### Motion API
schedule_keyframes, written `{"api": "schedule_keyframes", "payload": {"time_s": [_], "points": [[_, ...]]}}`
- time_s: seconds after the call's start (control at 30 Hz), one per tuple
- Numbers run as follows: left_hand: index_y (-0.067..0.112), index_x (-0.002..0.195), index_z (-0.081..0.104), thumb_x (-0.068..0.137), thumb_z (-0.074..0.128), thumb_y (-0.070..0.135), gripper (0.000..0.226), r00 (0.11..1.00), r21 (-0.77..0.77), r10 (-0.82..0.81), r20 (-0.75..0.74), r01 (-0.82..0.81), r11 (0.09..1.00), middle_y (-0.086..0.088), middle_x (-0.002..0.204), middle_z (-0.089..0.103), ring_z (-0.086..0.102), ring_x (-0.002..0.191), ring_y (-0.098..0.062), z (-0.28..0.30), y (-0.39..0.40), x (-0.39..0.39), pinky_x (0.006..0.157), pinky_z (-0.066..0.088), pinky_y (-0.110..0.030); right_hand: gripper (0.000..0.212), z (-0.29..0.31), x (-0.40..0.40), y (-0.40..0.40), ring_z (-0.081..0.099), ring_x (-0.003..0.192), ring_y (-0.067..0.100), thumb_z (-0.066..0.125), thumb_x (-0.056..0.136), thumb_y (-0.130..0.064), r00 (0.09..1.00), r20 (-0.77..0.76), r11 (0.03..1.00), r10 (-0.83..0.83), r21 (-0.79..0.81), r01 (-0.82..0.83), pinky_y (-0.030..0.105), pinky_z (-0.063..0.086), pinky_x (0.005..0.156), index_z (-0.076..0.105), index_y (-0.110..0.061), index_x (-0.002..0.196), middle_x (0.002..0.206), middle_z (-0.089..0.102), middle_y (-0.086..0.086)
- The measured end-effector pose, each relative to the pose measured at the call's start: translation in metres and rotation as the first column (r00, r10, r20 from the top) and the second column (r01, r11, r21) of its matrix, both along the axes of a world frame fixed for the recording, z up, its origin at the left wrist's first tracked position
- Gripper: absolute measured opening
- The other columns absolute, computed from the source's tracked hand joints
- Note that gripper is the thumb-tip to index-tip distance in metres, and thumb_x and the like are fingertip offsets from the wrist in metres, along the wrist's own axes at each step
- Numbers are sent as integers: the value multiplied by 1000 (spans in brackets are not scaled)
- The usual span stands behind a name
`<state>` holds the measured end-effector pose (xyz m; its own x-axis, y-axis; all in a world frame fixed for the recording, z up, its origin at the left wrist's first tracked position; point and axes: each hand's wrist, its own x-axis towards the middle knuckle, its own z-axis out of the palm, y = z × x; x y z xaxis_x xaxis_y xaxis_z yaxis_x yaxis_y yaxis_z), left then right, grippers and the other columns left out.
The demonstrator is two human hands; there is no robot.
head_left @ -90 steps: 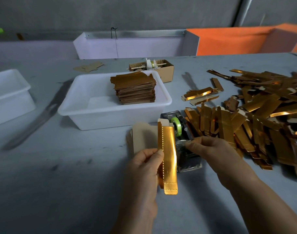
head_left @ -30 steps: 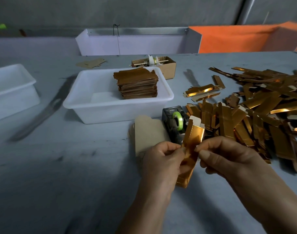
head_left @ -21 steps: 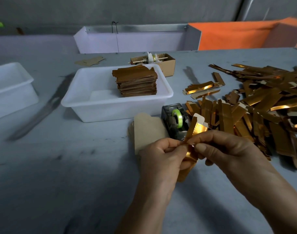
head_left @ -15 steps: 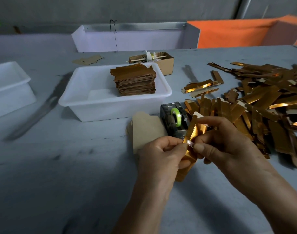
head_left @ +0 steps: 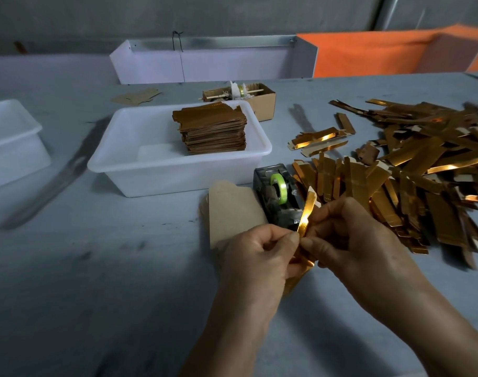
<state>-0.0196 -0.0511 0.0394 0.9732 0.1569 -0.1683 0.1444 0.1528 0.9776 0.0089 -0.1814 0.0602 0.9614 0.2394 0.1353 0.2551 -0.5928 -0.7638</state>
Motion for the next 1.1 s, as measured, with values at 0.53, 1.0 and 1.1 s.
{"api": "schedule_keyframes", "payload": {"time_s": [0.53,1.0,1.1], "points": [[23,76,74,86,67,18,13,943,138,285,174,-309,941,5,73,73,71,74,-16,-6,-9,-9,74,60,-41,47,-1,-5,2,44,48,0,47,63,-61,932,339,935,-132,-268,230,17,33,42,38,-26,92,56,41,-13],[19,82,74,90,63,15,15,995,16,99,25,-100,995,2,81,75,73,79,-12,1,1,-13,71,58,-22,19,-21,3,2,64,76,14,69,66,-28,920,-359,835,160,546,68,24,50,66,70,-19,83,81,68,5],[8,85,73,91,60,13,15,997,-163,22,-74,-34,986,-7,86,75,74,83,-18,0,9,-10,73,58,-25,19,-20,3,0,65,76,10,67,68,-26,917,-324,830,231,557,-13,20,51,65,71,-20,86,81,71,0]]}}
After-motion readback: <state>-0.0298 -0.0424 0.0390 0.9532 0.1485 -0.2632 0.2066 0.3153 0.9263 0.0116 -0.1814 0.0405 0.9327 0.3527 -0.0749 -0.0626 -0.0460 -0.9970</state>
